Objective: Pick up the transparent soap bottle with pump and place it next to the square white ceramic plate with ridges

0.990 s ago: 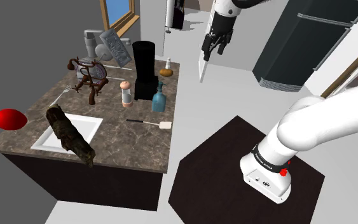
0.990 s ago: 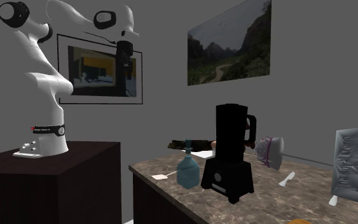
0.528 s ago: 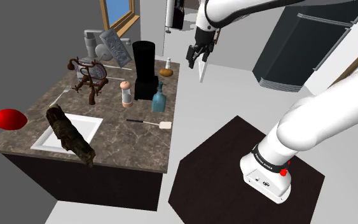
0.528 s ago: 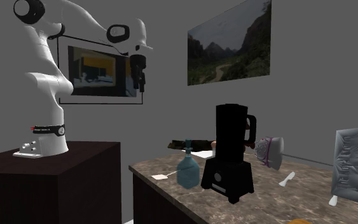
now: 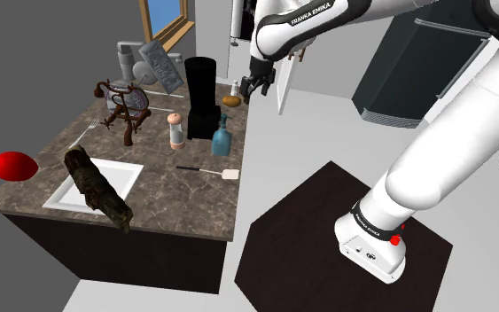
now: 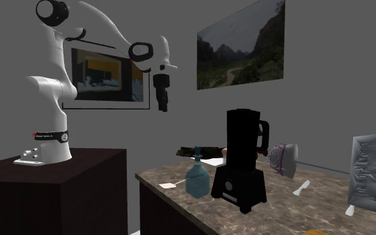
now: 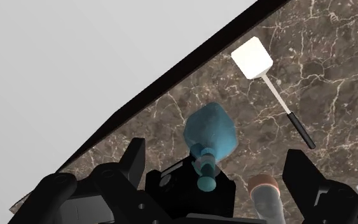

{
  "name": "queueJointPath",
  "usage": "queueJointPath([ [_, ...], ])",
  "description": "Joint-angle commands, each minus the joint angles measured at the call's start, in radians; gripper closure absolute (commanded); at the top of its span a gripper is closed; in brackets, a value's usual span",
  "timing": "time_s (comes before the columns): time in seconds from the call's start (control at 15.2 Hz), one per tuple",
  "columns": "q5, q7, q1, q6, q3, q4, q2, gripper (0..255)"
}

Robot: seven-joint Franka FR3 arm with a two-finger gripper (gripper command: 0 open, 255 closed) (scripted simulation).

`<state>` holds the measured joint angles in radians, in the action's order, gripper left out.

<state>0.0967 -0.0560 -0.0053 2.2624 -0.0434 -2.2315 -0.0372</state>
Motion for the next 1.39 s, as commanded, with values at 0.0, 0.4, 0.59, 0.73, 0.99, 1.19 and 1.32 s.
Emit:
queueJointPath([
  [0.0, 0.006, -0.002, -0.001, 0.041, 0.0, 0.044, 0.081, 0],
  [0.4, 0.022, -0.01, 0.002, 0.121, 0.003, 0.202, 0.31, 0],
  [0.59, 0.027, -0.011, 0.005, 0.144, 0.004, 0.3, 0.427, 0],
  [0.73, 0.03, -0.011, 0.008, 0.153, 0.006, 0.373, 0.505, 0],
  [0.99, 0.032, -0.009, 0.011, 0.165, 0.008, 0.481, 0.621, 0],
  [1.19, 0.035, -0.01, 0.011, 0.189, 0.01, 0.488, 0.652, 0],
  [1.32, 0.037, -0.012, 0.011, 0.205, 0.012, 0.493, 0.673, 0],
])
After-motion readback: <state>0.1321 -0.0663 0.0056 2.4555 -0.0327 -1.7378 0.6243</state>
